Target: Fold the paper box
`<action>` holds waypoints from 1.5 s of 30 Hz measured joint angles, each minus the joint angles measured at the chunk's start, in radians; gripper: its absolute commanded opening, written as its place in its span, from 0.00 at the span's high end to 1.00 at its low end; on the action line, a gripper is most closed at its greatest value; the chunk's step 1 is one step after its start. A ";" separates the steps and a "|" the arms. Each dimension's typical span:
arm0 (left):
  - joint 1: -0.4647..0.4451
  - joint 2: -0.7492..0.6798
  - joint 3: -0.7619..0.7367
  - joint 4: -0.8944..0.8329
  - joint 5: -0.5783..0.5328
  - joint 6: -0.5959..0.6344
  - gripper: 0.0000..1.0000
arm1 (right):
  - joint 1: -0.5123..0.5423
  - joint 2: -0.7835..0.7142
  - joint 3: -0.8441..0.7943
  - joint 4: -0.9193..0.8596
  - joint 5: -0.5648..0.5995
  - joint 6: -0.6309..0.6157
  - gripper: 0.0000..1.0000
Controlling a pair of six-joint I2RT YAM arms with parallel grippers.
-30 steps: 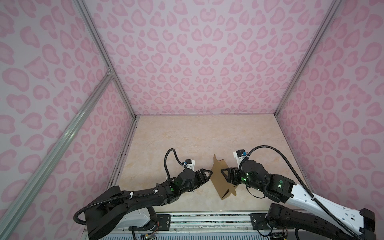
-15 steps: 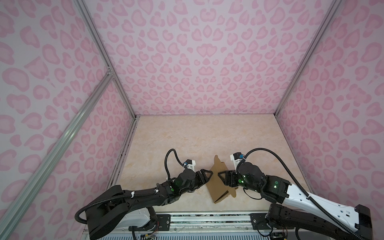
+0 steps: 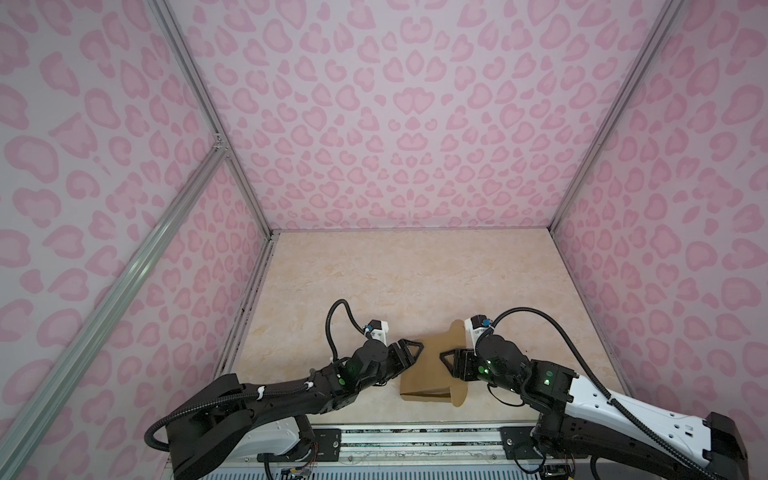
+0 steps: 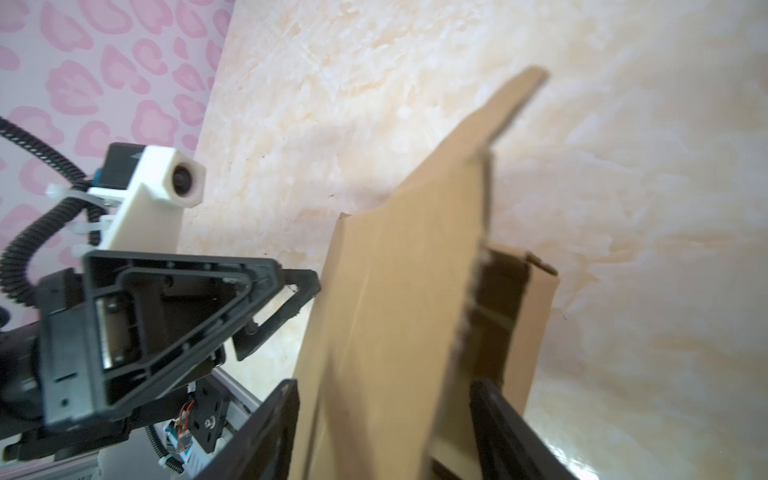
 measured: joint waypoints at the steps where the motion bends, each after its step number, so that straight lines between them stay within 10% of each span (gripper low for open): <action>1: 0.000 0.000 0.000 -0.001 0.000 0.000 0.28 | -0.002 0.003 -0.008 0.003 0.000 0.003 0.32; 20: 0.000 0.010 0.071 -0.095 0.004 0.061 0.30 | -0.031 -0.172 -0.175 -0.086 0.089 0.108 0.31; 45: 0.000 0.003 0.275 -0.566 -0.038 0.364 0.30 | -0.041 0.056 -0.103 0.000 0.132 0.095 0.29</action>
